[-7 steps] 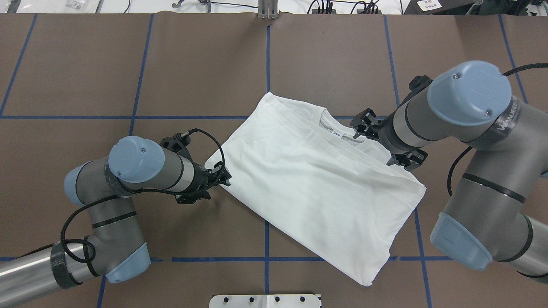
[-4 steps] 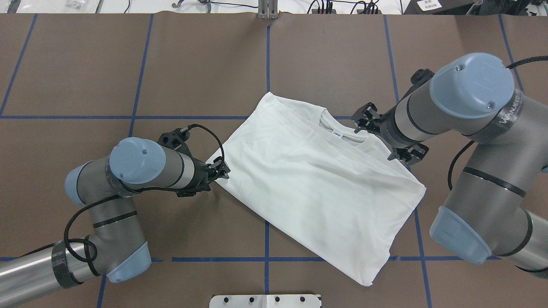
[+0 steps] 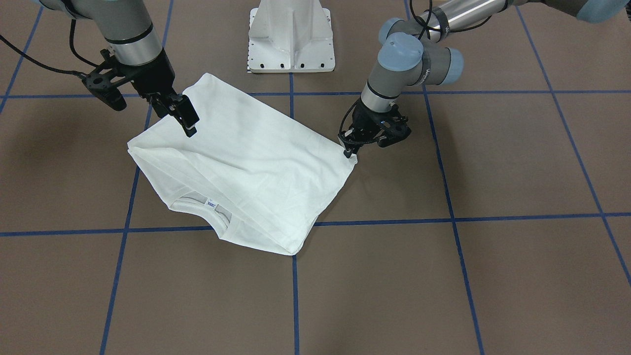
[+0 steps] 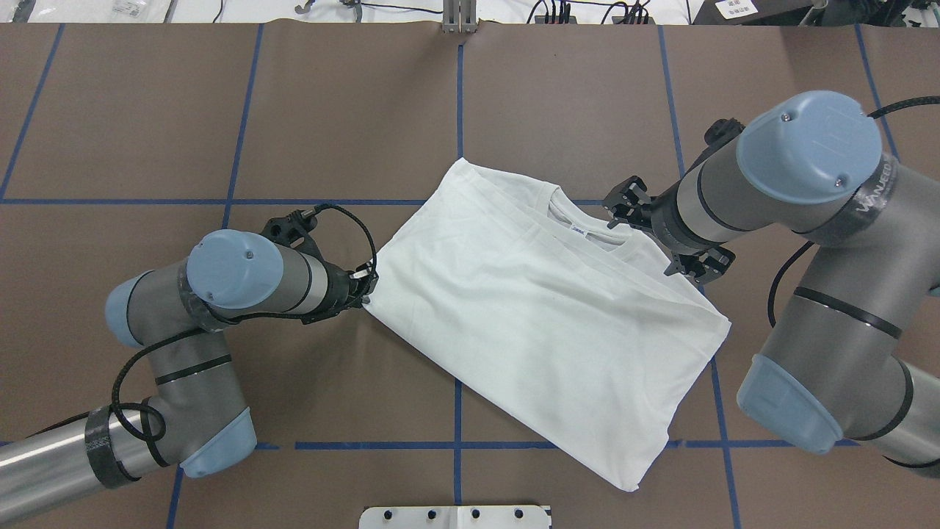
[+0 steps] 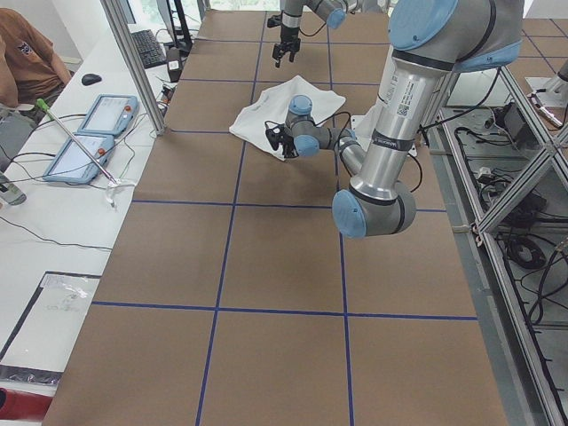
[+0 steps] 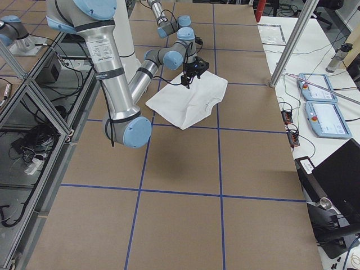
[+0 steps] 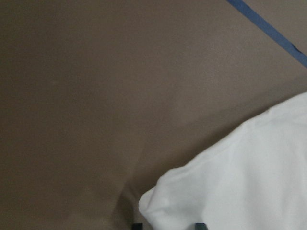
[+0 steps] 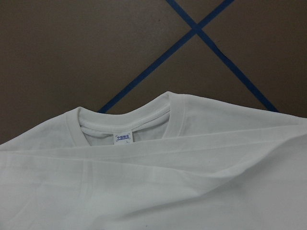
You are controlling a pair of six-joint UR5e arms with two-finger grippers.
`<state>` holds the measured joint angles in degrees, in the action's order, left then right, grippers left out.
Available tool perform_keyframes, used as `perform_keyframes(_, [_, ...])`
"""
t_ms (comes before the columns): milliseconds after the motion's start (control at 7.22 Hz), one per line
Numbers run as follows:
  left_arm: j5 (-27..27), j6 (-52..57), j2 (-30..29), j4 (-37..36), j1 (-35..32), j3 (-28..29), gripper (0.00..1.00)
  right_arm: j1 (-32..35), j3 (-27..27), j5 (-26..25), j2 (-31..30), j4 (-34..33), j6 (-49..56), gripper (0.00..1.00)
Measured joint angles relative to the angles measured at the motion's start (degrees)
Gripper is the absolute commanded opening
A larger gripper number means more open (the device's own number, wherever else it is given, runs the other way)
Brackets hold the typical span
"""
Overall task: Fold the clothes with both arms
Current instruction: 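Rotate the shirt with both grippers so its collar faces away from the robot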
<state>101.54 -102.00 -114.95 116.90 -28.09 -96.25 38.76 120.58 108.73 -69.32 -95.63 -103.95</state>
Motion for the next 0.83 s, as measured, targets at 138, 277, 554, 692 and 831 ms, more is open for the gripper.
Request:
perform_keyframes(138, [-0.14, 3.03, -0.08, -0.46, -1.60, 0.04, 0.00, -0.03, 0.15, 0.04, 0.06, -0.01, -0.14, 1.00])
perform_keyframes(277, [-0.18, 6.59, -0.26, -0.63, -3.72, 0.23, 0.00, -0.06, 0.43, 0.06, 0.11, -0.05, -0.23, 1.00])
perform_keyframes(554, [-0.09, 14.02, -3.34, -0.13, -10.69, 4.05, 0.00, -0.20, 0.51, 0.11, 0.10, -0.06, -0.28, 1.00])
perform_keyframes(692, [-0.05, 16.11, -7.54, 1.36, -14.32, 9.92, 0.00, -0.51, 0.40, 0.00, 0.09, -0.03, -0.29, 1.00])
perform_keyframes(831, [-0.05, 17.61, -12.61, 4.99, -17.40, 18.27, 0.38, -1.17, 0.23, -0.22, 0.11, 0.01, -0.29, 1.00])
